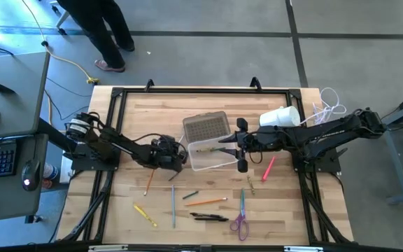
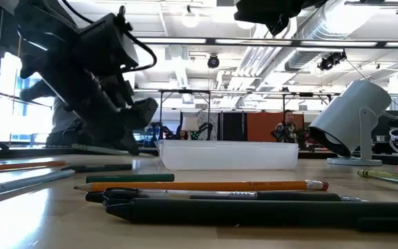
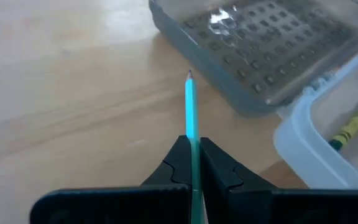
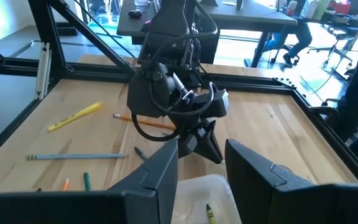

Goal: Pick & place school supplies into a supply box
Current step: Put the light blue pencil into the gray supply box, then put the pink pen into the gray supply box

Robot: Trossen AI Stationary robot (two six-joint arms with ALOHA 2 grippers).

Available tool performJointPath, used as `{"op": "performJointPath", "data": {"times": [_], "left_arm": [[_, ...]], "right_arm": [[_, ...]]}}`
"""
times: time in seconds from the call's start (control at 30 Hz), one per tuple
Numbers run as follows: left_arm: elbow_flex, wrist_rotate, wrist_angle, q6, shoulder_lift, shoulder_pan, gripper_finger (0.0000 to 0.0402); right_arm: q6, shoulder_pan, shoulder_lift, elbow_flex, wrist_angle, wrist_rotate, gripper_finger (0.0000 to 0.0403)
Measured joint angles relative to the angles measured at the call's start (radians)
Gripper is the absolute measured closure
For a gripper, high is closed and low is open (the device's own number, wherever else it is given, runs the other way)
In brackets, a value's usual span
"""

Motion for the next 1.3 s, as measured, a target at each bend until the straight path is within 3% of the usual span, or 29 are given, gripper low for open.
{"op": "performJointPath", "data": {"times": [0.2, 0.6, 0.8, 0.97, 1.3], "left_arm": [[0.0, 0.09, -0.038, -0.026, -0.024, -0.021, 0.0364], [0.003, 0.049, -0.021, -0.035, -0.167, -0.146, 0.0366], [0.004, 0.017, 0.261, 0.21, -0.181, -0.188, 0.0383], [0.006, 0.082, 0.445, 0.404, -0.159, -0.096, 0.0387], [0.043, 0.301, 0.164, 0.401, -0.215, -0.024, 0.0338]], "right_arm": [[0.003, 0.0, -0.001, 0.0, -0.006, -0.001, 0.0284], [0.056, 0.001, -0.001, 0.0, -0.025, -0.011, 0.0284], [0.055, 0.001, -0.001, 0.0, -0.022, -0.015, 0.0284], [0.054, 0.001, -0.001, 0.0, -0.002, -0.015, 0.0284], [-0.054, 0.001, 0.006, 0.0, -0.053, -0.059, 0.0284]]}}
